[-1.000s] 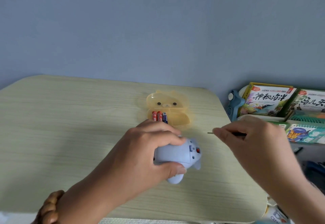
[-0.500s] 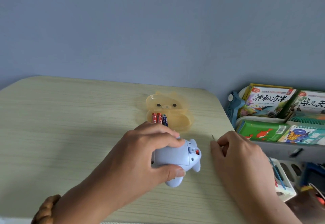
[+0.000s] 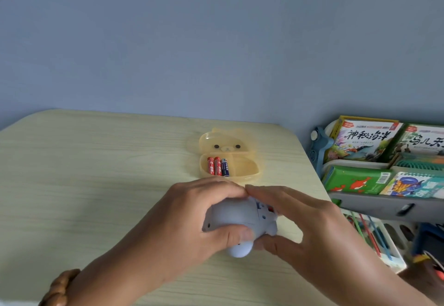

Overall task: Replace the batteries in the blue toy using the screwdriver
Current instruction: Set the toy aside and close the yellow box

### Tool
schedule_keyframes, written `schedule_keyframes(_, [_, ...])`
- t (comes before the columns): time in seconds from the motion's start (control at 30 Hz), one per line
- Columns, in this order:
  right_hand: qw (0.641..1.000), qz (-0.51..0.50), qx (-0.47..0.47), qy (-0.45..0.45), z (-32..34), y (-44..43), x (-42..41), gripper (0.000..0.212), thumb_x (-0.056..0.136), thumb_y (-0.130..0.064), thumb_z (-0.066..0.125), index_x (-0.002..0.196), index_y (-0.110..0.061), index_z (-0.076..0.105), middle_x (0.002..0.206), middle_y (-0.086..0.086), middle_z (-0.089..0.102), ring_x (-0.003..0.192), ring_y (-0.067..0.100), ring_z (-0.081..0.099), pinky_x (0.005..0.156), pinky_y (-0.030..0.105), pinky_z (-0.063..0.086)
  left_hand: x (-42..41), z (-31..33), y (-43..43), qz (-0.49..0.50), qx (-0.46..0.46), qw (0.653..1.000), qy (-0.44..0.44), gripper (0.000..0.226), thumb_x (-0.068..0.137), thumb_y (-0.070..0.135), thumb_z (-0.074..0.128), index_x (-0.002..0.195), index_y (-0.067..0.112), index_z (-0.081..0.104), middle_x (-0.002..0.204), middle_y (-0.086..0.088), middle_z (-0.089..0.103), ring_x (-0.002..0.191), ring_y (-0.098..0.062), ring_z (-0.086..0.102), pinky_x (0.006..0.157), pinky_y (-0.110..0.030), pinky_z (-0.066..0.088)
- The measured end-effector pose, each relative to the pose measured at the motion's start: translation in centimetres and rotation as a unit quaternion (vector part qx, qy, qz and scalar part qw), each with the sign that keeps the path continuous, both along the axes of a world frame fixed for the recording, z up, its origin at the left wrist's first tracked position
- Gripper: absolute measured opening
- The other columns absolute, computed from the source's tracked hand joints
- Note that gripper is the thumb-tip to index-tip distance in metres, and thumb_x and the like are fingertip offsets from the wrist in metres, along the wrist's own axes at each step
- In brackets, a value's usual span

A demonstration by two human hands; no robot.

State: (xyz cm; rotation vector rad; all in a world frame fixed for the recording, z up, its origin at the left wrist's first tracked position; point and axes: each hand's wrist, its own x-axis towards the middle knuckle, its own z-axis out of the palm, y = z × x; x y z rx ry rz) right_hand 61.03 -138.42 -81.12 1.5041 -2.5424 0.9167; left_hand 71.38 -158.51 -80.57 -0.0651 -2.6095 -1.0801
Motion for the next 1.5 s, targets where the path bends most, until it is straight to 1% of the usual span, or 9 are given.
schedule_keyframes(0.1, [0.993, -0.028, -0.087, -0.072, 0.2, 0.0, 0.0, 0.041, 0.077, -0.051, 0.074, 0.115, -0.040, 0.069, 0.104, -0.025, 0.073, 0.086, -0.006, 0.069, 0.075, 0.005, 0.048, 0.6, 0.4, -0.7, -0.031, 0.080, 0.996, 0.008, 0.058, 0.082, 0.067, 0.059, 0.133, 0.039, 0.055, 0.131, 0.025, 0.062, 0.122, 0.003, 0.058, 0.096, -0.029, 0.051])
schedule_keyframes(0.17, [0.968, -0.036, -0.159, -0.189, 0.6, -0.2, 0.1, 0.029, 0.086, -0.057, 0.063, 0.102, -0.035, 0.073, 0.080, -0.005, 0.078, 0.069, 0.008, 0.074, 0.067, 0.021, 0.056, 0.9, 1.0, -1.0, -0.053, 0.106, 0.993, 0.007, 0.067, 0.076, 0.066, 0.068, 0.136, 0.041, 0.050, 0.135, 0.023, 0.058, 0.125, -0.002, 0.058, 0.097, -0.029, 0.052])
schedule_keyframes(0.37, [0.951, -0.058, -0.137, -0.272, 0.6, -1.1, -0.5, 0.048, 0.080, -0.066, 0.062, 0.120, -0.039, 0.061, 0.076, 0.007, 0.077, 0.065, 0.020, 0.075, 0.076, 0.048, 0.060, -0.3, 0.3, -1.1, 0.005, 0.017, 0.999, 0.032, 0.064, 0.078, 0.036, 0.082, 0.133, 0.042, 0.051, 0.125, 0.024, 0.061, 0.110, -0.010, 0.064, 0.091, -0.030, 0.054])
schedule_keyframes(0.53, [0.978, 0.005, -0.072, -0.198, 1.7, -1.3, -1.9, 0.072, 0.060, -0.035, 0.094, 0.122, -0.048, 0.059, 0.093, -0.007, 0.071, 0.079, 0.020, 0.072, 0.077, 0.032, 0.061, -1.0, 0.5, -2.7, -0.002, 0.113, 0.993, 0.013, 0.056, 0.076, 0.050, 0.075, 0.128, 0.044, 0.056, 0.117, 0.021, 0.071, 0.108, -0.008, 0.069, 0.092, -0.028, 0.054])
schedule_keyframes(0.77, [0.984, 0.009, -0.090, -0.154, 6.2, -6.2, -9.0, 0.058, 0.060, -0.060, 0.080, 0.111, -0.037, 0.067, 0.090, -0.003, 0.077, 0.083, 0.013, 0.073, 0.083, 0.041, 0.060, -6.5, 5.0, -8.1, -0.017, 0.176, 0.984, -0.014, 0.071, 0.067, 0.028, 0.092, 0.129, 0.034, 0.058, 0.125, 0.007, 0.068, 0.107, -0.017, 0.072, 0.096, -0.046, 0.055])
schedule_keyframes(1.13, [0.990, -0.033, -0.001, -0.139, 4.3, -15.1, -18.5, 0.053, 0.074, -0.057, 0.077, 0.123, -0.038, 0.066, 0.106, -0.018, 0.069, 0.095, 0.006, 0.065, 0.079, 0.022, 0.044, -15.4, 3.5, -14.9, 0.051, 0.146, 0.987, -0.032, 0.048, 0.082, 0.003, 0.078, 0.125, 0.018, 0.062, 0.114, 0.008, 0.069, 0.096, 0.006, 0.070, 0.077, -0.005, 0.049])
schedule_keyframes(1.27, [0.987, -0.031, 0.003, -0.157, 2.8, -16.2, -19.4, 0.043, 0.077, -0.053, 0.077, 0.117, -0.041, 0.067, 0.077, -0.009, 0.075, 0.061, -0.004, 0.061, 0.068, 0.028, 0.053, -16.6, 1.4, -16.1, 0.069, 0.166, 0.983, -0.030, 0.048, 0.080, 0.002, 0.080, 0.123, 0.015, 0.064, 0.116, 0.003, 0.071, 0.105, -0.010, 0.071, 0.079, -0.008, 0.051])
schedule_keyframes(1.37, [0.987, -0.033, 0.015, -0.159, 2.3, -16.6, -20.0, 0.036, 0.075, -0.048, 0.081, 0.108, -0.040, 0.069, 0.076, 0.000, 0.077, 0.063, 0.006, 0.069, 0.078, 0.040, 0.059, -17.3, 0.6, -16.7, 0.068, 0.163, 0.984, -0.036, 0.049, 0.077, 0.001, 0.082, 0.119, 0.019, 0.064, 0.116, 0.002, 0.071, 0.105, -0.009, 0.071, 0.082, -0.012, 0.053])
schedule_keyframes(1.5, [0.986, -0.031, 0.005, -0.161, 2.0, -16.6, -20.0, 0.039, 0.075, -0.044, 0.082, 0.112, -0.037, 0.069, 0.075, -0.010, 0.071, 0.052, -0.001, 0.064, 0.051, 0.014, 0.050, -17.6, -0.1, -17.1, 0.065, 0.163, 0.984, -0.034, 0.049, 0.076, 0.003, 0.083, 0.117, 0.023, 0.064, 0.117, 0.005, 0.071, 0.108, -0.007, 0.069, 0.090, -0.018, 0.054])
